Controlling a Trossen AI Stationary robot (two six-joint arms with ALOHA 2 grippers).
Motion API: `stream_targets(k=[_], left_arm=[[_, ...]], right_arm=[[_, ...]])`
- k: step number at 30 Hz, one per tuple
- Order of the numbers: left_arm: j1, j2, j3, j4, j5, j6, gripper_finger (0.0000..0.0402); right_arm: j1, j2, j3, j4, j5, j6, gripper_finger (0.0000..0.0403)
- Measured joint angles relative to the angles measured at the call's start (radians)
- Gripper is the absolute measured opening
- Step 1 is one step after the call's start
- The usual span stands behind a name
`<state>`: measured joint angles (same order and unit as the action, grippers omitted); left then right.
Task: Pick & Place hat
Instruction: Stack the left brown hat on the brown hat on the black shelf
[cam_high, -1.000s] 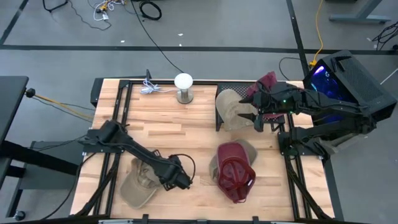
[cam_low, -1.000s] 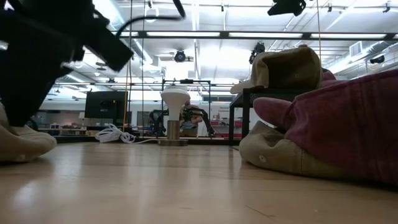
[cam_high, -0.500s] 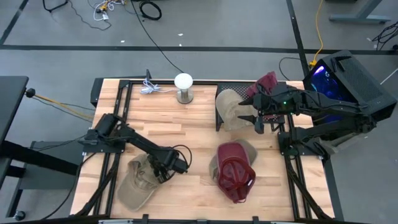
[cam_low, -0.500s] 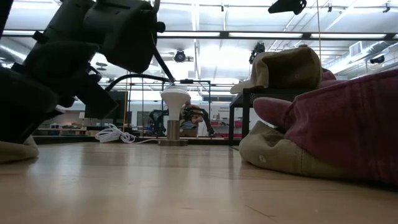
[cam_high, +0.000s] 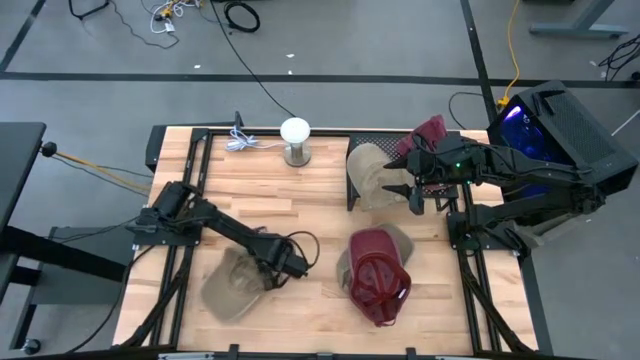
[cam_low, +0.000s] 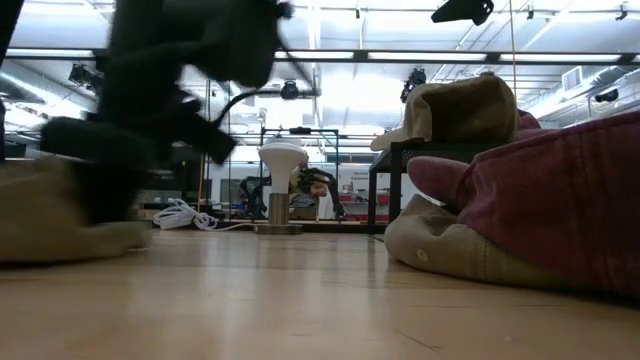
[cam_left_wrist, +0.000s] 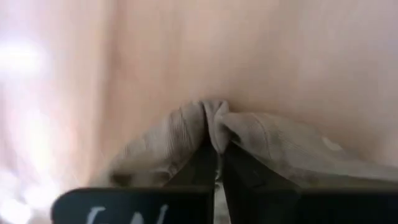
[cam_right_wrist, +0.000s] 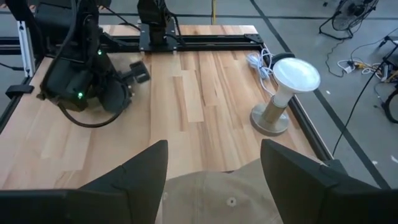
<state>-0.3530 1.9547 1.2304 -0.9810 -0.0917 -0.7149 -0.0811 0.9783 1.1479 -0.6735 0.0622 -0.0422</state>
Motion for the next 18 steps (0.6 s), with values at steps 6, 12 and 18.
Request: stream_targets(k=[6,12,18], left_arm=[[0.01,-0.155,0.024,0.16,-0.102,0.058,0.0008],[0.007,-0.282,0.024,0.337,-0.085,0.18,0.0006],[0.007,-0.351,0.024,0.531,-0.081,0.334,0.0006]], right_arm=[[0.0,0.0,0.0,0.001,0.0,0.002,0.0258],[0.0,0.0,0.0,0.001,-0.002,0.008,0.0258],[0.0,0.003,0.0,0.018,-0.029,0.008,0.0258]])
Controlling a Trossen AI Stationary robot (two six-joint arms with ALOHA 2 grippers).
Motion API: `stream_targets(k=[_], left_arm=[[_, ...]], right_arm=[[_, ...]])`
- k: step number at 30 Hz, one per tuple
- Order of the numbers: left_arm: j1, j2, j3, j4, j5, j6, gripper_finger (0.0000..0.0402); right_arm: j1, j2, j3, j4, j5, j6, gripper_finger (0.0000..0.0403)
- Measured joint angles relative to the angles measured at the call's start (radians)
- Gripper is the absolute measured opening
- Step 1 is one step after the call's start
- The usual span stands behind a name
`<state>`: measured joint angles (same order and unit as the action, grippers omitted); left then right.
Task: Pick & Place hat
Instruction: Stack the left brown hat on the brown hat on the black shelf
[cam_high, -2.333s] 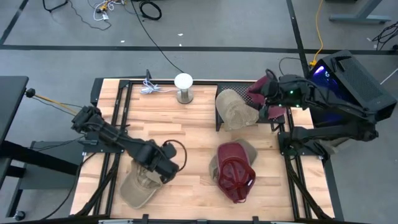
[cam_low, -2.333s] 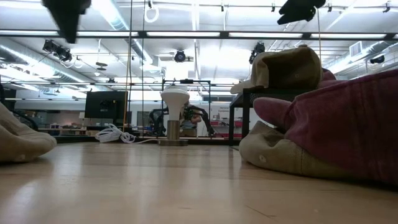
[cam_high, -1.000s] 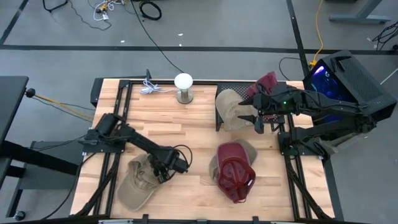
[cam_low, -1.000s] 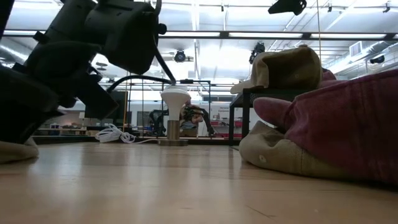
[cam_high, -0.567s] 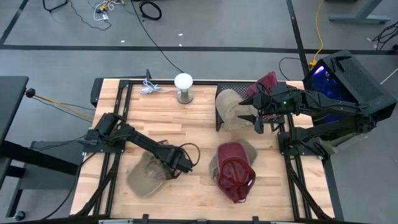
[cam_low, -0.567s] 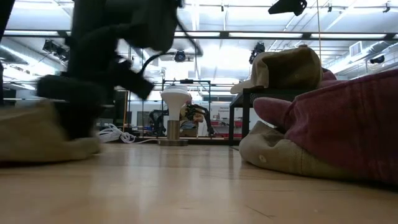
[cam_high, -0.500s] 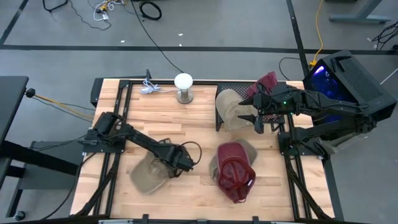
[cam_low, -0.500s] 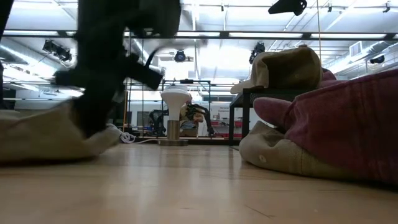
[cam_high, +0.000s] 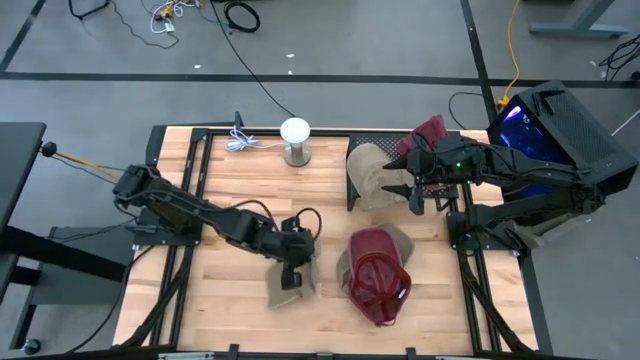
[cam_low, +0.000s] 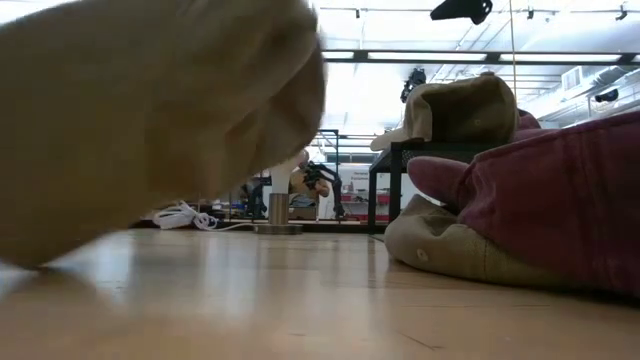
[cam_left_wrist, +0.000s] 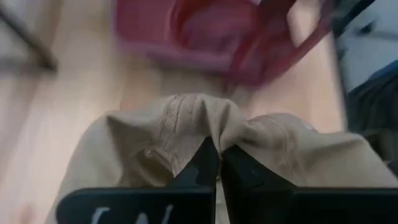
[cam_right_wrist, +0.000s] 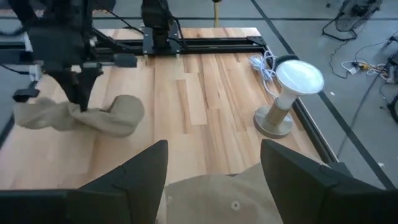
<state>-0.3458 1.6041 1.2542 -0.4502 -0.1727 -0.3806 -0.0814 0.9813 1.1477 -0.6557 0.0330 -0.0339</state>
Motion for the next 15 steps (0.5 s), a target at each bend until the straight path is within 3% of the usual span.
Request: stream_targets(k=[9,15], left_arm=[[0.002,-0.058,0.001,0.241,0.015,0.163,0.0006],[-0.001,-0.098,0.001,0.36,0.038,0.191,0.0006]], right_arm=[[0.0,0.034,-0.001,0.072,-0.179,-0.039,0.0258],[0.018,0.042,0.0,0.154,-0.361,-0.135,0.0258]])
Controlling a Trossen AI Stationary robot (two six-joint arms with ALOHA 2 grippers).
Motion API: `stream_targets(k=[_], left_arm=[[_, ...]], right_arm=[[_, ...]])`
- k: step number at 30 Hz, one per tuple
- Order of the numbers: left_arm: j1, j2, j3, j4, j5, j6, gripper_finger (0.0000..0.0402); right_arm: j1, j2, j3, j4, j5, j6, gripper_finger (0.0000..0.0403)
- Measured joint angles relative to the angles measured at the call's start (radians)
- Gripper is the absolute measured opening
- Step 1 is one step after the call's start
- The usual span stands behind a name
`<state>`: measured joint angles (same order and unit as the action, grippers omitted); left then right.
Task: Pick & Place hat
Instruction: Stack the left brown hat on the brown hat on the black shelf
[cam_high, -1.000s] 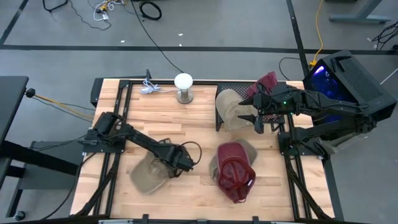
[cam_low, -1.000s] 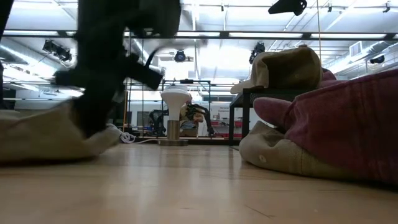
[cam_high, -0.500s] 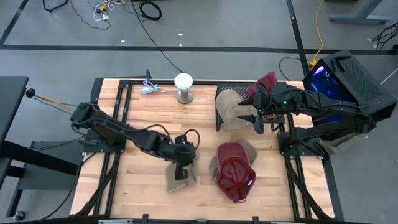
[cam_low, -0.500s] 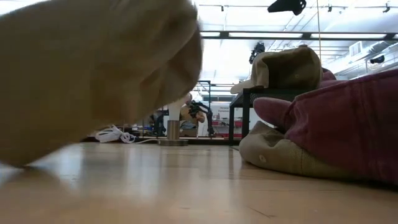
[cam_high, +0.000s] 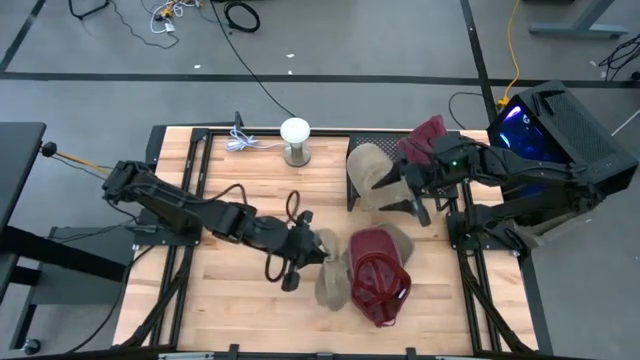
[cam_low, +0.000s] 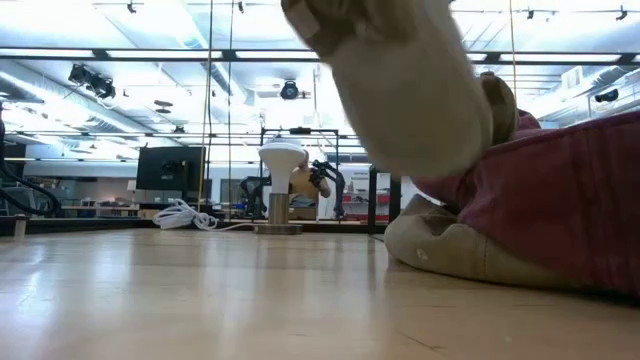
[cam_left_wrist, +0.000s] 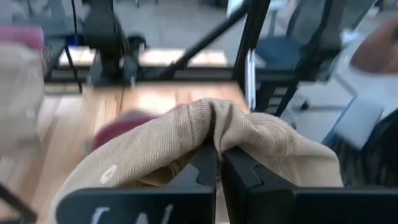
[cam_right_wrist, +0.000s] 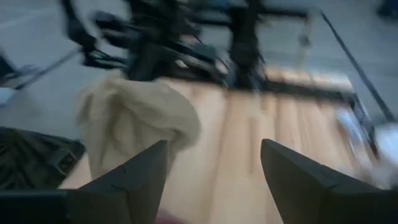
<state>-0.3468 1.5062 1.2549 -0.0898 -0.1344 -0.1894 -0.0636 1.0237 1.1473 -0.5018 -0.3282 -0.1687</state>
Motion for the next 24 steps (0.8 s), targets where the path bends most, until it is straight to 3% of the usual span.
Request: stream_targets(k=[10,13,16,24], left_arm=[[0.04,-0.037,0.002,0.199,0.004,-0.008,0.001],[0.06,-0.036,0.002,0.223,0.062,-0.007,0.0006],[0.078,-0.037,0.002,0.253,0.114,-0.014,0.0008],[0.099,-0.036,0.002,0.279,0.117,-0.035,0.0007]], right_arm=[[0.09,0.023,0.0,0.088,-0.023,-0.106,0.0258],[0.103,0.048,0.001,0.137,-0.023,-0.124,0.0258],[0.105,0.082,0.001,0.197,-0.023,-0.136,0.0258],[0.105,0.215,0.001,0.363,-0.051,-0.164,0.0258]])
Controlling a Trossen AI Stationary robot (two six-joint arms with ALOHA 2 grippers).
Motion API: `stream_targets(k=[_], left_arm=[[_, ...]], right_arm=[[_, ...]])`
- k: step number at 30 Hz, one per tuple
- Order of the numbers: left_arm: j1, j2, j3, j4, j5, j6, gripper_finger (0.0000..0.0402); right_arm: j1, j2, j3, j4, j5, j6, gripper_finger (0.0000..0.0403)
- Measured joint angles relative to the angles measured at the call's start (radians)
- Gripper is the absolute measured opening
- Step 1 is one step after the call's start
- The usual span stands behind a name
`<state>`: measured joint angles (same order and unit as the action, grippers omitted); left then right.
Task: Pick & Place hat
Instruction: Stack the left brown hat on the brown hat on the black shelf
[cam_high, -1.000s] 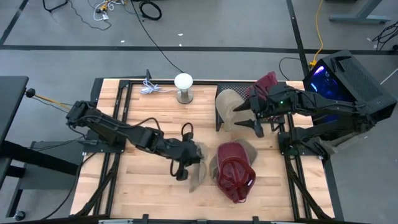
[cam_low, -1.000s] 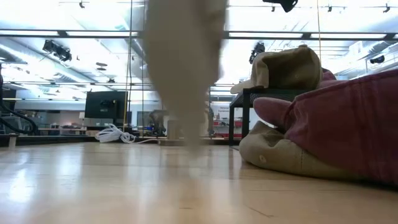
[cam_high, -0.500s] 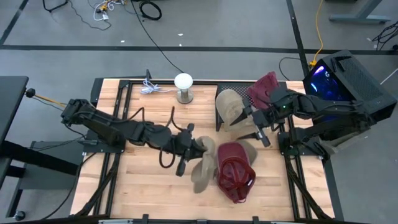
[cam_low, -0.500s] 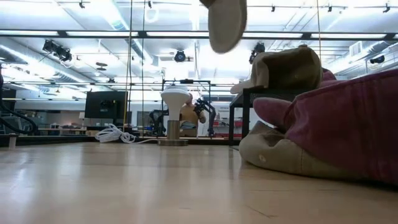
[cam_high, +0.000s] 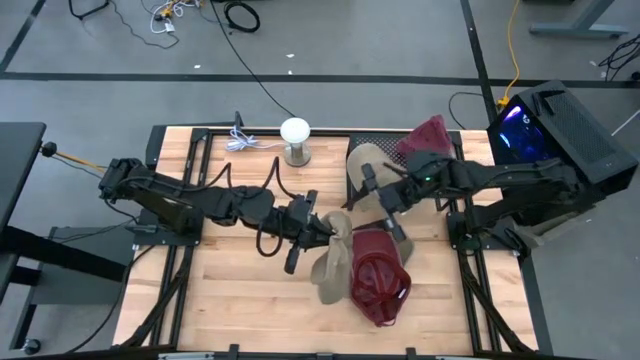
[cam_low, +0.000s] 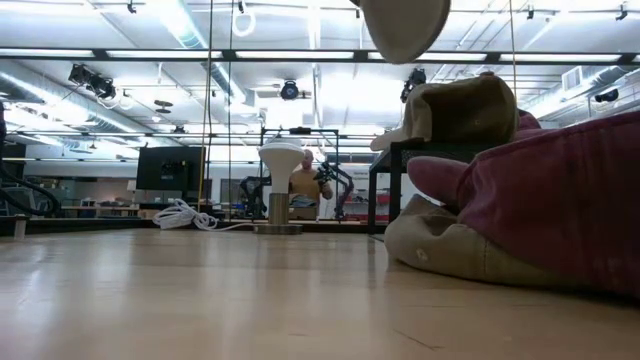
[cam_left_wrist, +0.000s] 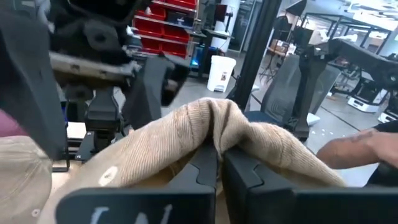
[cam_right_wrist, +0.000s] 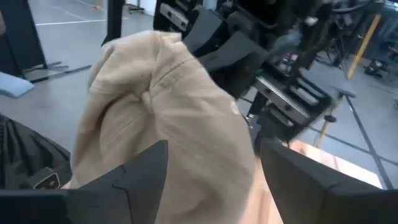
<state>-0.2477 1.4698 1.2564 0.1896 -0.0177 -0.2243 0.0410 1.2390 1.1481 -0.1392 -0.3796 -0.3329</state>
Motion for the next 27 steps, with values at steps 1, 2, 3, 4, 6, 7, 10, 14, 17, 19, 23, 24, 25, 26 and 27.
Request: stream_targets(k=[1,2,3,4,6,7,10,14,17,19,23,24,25,26,27], left_arm=[[0.001,0.0,0.0,0.001,0.0,0.0,0.0006],[0.001,0.0,0.0,0.002,0.0,0.0,0.0006],[0.001,0.0,0.0,0.006,0.0,0.0,0.0007],[0.001,0.0,0.0,0.007,0.0,-0.001,0.001],[0.001,0.0,0.0,0.008,0.0,-0.011,0.0018],[0.001,0.0,0.0,0.007,-0.003,-0.023,0.0021],[0.001,0.0,0.0,-0.002,-0.029,-0.027,0.0025],[0.002,0.0,0.0,-0.002,-0.058,-0.027,0.0027],[0.005,0.0,0.0,-0.002,-0.071,-0.063,0.0028],[0.009,0.0,0.0,-0.002,-0.076,-0.11,0.0029],[0.01,0.0,0.0,-0.003,-0.079,-0.158,0.003],[0.01,0.0,0.0,-0.005,-0.078,-0.158,0.0033],[0.01,0.0,0.0,-0.007,-0.076,-0.159,0.0038],[0.01,0.0,0.0,-0.008,-0.074,-0.163,0.0044],[0.011,0.0,0.0,-0.008,-0.071,-0.169,0.0053]], right_arm=[[0.0,0.018,0.0,0.018,-0.017,-0.008,0.0258],[0.0,0.033,0.0,0.038,-0.028,-0.017,0.0258],[0.0,0.046,0.0,0.042,-0.032,-0.026,0.0258],[0.0,0.059,0.0,0.052,-0.031,-0.031,0.0258],[0.0,0.076,0.0,0.066,-0.03,-0.044,0.0253],[0.0,0.08,0.0,0.067,-0.032,-0.048,0.0247],[0.0,0.084,0.0,0.053,-0.033,-0.05,0.0209],[0.0,0.074,0.0,0.01,-0.049,-0.05,0.0117],[0.0,0.058,0.0,-0.023,-0.093,-0.042,0.0035],[0.0,0.045,0.0,-0.048,-0.12,-0.041,0.0011],[0.0,0.008,0.0,-0.097,-0.131,0.002,0.0024],[0.0,-0.003,0.0,-0.11,-0.133,0.003,0.0023],[0.0,-0.014,0.0,-0.123,-0.134,0.004,0.0019],[0.0,-0.025,0.0,-0.135,-0.137,0.009,0.0013],[0.0,-0.039,0.0,-0.145,-0.138,0.011,0.0008]])
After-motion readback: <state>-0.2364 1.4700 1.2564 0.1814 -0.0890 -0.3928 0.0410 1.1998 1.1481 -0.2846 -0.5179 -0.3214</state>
